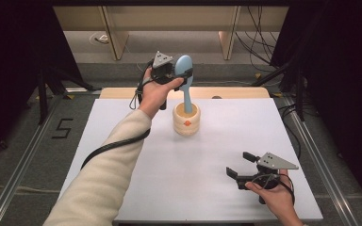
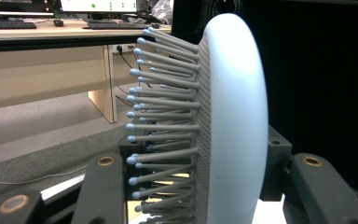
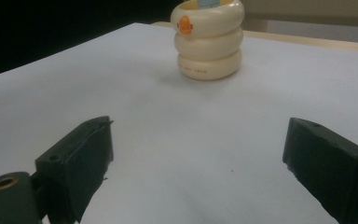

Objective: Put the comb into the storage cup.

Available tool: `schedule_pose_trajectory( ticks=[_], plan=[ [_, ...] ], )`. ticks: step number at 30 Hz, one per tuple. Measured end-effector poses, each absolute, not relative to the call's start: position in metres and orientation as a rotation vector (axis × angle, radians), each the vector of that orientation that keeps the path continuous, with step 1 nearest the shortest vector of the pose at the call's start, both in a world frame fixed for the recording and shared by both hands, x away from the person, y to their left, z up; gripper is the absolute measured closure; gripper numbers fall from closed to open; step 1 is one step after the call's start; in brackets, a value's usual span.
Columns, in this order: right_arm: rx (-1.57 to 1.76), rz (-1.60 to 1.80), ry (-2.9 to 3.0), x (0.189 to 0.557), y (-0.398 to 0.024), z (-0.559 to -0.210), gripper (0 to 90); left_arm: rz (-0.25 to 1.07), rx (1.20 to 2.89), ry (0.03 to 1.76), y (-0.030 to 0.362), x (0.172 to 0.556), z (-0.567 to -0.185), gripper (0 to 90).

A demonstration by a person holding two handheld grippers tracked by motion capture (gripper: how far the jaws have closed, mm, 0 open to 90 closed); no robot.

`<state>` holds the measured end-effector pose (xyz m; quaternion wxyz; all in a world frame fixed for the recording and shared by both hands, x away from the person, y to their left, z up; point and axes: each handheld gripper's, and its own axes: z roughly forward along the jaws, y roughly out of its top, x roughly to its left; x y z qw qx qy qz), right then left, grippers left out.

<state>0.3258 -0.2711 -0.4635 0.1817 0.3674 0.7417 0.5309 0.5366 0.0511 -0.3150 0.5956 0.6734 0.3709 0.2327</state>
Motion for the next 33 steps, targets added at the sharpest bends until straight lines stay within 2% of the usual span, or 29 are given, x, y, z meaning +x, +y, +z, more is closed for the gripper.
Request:
schedule_pose_trajectory(
  ticks=[33],
  plan=[
    [1.034, 1.498, 2.096, 0.326, -0.271, -0.464, 9.4, 0.529, 1.576, 0.890, 0.050, 0.540, -0.330, 49.6]
  ],
)
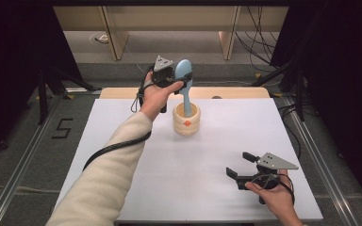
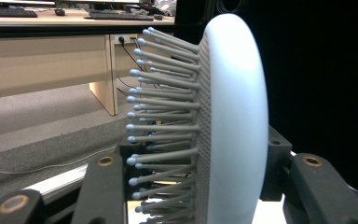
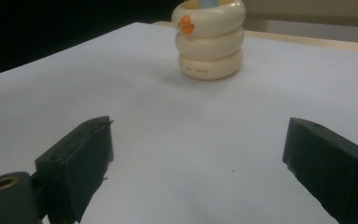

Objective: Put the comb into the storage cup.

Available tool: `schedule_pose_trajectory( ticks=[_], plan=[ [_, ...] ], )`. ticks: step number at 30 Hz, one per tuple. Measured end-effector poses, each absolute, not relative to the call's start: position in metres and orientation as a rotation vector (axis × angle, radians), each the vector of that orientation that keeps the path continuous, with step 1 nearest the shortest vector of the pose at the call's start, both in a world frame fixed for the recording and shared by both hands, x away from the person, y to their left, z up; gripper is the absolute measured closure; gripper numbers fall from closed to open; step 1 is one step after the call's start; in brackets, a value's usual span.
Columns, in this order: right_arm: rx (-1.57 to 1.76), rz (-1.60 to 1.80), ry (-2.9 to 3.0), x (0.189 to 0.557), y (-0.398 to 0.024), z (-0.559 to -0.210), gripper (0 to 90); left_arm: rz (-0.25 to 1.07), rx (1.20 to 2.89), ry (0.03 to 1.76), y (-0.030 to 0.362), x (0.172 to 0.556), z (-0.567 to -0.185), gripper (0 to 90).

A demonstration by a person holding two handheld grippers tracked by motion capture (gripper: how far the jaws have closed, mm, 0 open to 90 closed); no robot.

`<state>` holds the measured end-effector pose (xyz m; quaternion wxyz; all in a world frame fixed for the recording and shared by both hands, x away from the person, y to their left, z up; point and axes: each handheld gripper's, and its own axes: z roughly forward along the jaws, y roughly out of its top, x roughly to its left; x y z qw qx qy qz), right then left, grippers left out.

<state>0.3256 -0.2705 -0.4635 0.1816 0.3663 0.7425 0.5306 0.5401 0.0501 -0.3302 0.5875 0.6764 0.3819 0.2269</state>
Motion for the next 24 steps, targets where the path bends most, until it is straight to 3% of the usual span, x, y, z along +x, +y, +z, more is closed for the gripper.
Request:
schedule_pose_trajectory(
  ticks=[24],
  plan=[
    [1.035, 1.501, 2.099, 0.3258, -0.2704, -0.4637, 9.4, 0.523, 1.585, 0.900, 0.0477, 0.5424, -0.3399, 49.5]
  ],
)
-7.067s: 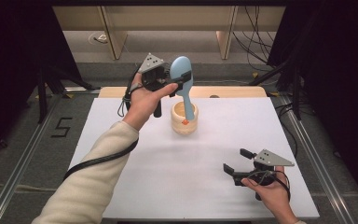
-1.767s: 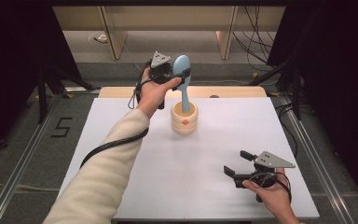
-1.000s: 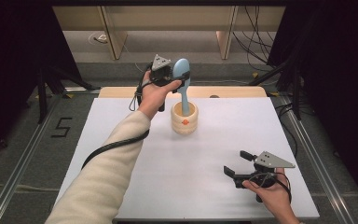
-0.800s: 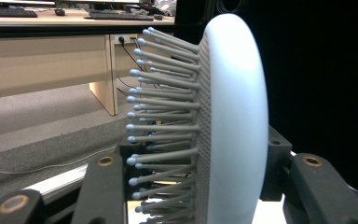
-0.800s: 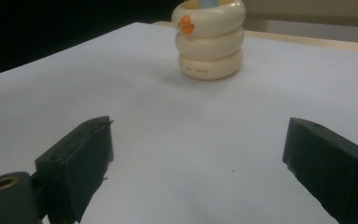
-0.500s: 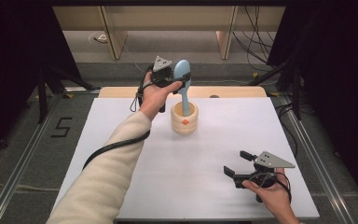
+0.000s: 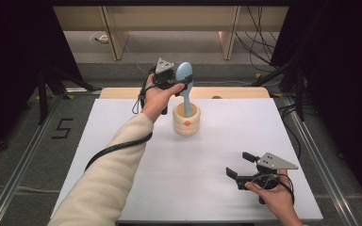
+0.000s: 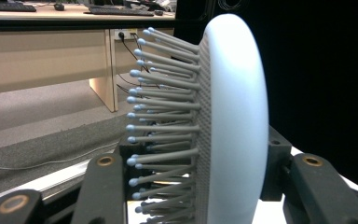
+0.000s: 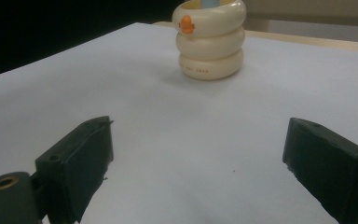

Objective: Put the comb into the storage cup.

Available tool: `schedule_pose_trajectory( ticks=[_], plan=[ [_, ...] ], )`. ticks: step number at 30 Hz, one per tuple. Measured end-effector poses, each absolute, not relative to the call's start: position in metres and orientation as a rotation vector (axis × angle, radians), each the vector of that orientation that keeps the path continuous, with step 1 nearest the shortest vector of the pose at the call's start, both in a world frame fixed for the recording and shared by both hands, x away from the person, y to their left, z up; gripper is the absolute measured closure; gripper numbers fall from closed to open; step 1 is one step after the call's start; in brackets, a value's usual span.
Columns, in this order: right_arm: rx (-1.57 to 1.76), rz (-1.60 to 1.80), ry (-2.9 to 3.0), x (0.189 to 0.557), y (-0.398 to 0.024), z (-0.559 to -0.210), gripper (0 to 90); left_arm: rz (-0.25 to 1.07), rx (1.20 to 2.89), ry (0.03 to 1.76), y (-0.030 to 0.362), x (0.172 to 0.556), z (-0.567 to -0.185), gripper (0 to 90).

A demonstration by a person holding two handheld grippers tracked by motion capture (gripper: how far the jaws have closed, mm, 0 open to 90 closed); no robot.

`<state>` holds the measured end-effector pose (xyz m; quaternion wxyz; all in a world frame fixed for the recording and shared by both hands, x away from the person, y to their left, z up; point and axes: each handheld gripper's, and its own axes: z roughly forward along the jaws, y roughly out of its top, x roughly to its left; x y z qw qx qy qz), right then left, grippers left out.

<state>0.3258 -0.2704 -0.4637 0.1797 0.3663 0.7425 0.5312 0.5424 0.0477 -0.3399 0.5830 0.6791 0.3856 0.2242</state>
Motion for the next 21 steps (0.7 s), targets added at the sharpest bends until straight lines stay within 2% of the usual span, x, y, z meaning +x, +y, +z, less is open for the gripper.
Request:
schedule_pose_trajectory(
  ticks=[21],
  plan=[
    [1.036, 1.499, 2.101, 0.3257, -0.2705, -0.4637, 9.4, 0.523, 1.589, 0.906, 0.0445, 0.5444, -0.3475, 49.5]
  ],
)
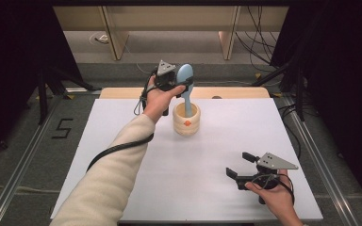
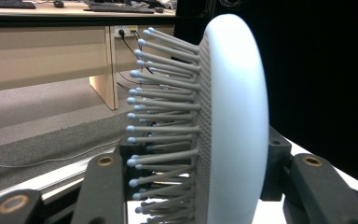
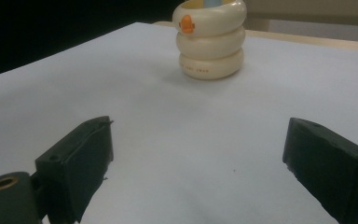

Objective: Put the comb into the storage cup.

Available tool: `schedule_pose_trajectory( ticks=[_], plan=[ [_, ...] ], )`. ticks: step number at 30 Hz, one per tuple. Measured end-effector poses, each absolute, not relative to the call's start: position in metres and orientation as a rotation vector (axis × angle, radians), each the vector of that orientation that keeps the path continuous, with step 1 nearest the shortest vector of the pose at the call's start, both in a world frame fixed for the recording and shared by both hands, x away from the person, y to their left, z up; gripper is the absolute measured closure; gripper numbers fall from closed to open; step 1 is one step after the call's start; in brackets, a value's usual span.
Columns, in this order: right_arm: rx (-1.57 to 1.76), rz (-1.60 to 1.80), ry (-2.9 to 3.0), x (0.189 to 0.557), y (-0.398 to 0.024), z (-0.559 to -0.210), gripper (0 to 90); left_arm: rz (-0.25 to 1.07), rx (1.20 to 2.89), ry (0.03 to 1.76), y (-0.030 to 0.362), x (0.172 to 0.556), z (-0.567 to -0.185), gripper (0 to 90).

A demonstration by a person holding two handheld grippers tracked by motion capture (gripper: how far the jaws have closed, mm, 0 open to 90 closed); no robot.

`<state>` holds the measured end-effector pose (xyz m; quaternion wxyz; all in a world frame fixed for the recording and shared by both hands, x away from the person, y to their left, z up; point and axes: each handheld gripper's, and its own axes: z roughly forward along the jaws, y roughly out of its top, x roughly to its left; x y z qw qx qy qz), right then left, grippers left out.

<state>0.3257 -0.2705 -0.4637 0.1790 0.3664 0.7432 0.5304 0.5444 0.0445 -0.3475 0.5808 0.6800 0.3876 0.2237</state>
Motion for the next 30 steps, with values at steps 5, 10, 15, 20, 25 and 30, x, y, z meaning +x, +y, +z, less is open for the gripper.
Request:
schedule_pose_trajectory(
  ticks=[5, 10, 15, 20, 25, 30],
  plan=[
    [1.036, 1.500, 2.100, 0.3257, -0.2706, -0.4637, 9.4, 0.518, 1.590, 0.905, 0.0431, 0.5447, -0.3490, 49.6],
    [1.036, 1.500, 2.102, 0.3257, -0.2705, -0.4638, 9.3, 0.515, 1.590, 0.906, 0.0417, 0.5453, -0.3500, 49.5],
    [1.036, 1.503, 2.101, 0.3256, -0.2705, -0.4637, 9.4, 0.513, 1.590, 0.909, 0.0405, 0.5454, -0.3519, 49.5],
    [1.033, 1.502, 2.102, 0.3255, -0.2705, -0.4637, 9.4, 0.510, 1.594, 0.910, 0.0397, 0.5459, -0.3546, 49.5],
    [1.034, 1.503, 2.102, 0.3257, -0.2705, -0.4639, 9.4, 0.508, 1.591, 0.914, 0.0391, 0.5463, -0.3559, 49.5],
    [1.035, 1.503, 2.103, 0.3256, -0.2705, -0.4638, 9.4, 0.506, 1.587, 0.917, 0.0385, 0.5463, -0.3576, 49.5]
  ],
)
